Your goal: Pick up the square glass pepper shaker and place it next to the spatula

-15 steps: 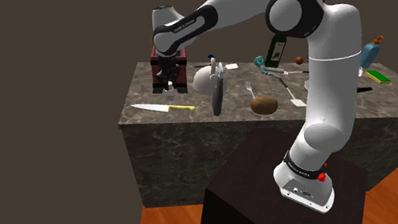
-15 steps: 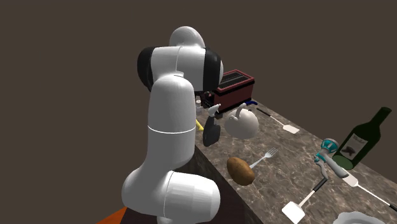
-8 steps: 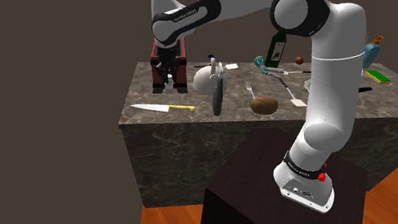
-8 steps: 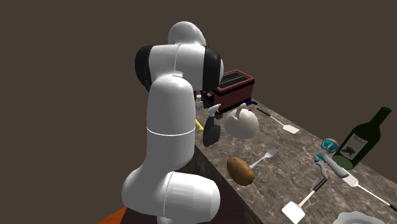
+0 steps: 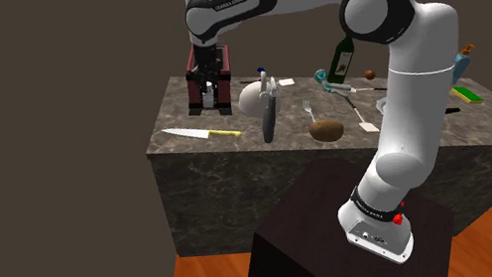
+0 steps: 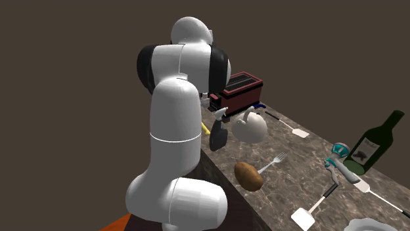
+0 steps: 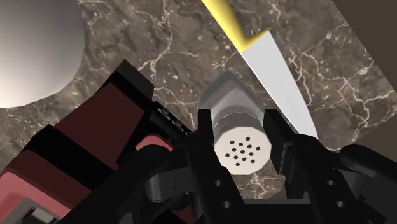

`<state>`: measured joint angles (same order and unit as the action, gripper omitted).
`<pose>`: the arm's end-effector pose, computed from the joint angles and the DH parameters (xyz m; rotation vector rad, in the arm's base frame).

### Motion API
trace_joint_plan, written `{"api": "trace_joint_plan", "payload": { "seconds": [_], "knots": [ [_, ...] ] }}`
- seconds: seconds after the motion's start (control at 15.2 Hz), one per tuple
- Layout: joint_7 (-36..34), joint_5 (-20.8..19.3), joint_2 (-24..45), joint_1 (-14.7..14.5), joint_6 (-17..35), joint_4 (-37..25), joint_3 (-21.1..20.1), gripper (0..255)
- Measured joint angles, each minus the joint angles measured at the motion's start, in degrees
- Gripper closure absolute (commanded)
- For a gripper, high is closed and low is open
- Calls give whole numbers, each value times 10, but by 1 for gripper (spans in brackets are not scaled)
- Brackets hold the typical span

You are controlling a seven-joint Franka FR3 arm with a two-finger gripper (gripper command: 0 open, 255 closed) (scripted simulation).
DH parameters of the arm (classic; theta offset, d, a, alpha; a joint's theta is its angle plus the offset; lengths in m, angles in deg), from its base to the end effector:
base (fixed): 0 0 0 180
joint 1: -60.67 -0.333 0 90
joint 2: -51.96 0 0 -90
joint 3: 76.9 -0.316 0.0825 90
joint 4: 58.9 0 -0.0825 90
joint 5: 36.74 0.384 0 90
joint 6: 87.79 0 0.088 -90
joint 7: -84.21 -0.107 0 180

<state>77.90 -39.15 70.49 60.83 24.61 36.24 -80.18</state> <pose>0.6484 0.0291 0.4192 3.1186 -0.0655 -0.0309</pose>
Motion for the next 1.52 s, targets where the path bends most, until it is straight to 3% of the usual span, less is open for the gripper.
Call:
{"api": "trace_joint_plan", "payload": {
  "seconds": [0.73, 1.52],
  "knots": [
    [3, 2, -15, 0, -76, -61, -1, 255],
    [100, 9, -206, 58, -21, 183, 41, 255]
  ]
}}
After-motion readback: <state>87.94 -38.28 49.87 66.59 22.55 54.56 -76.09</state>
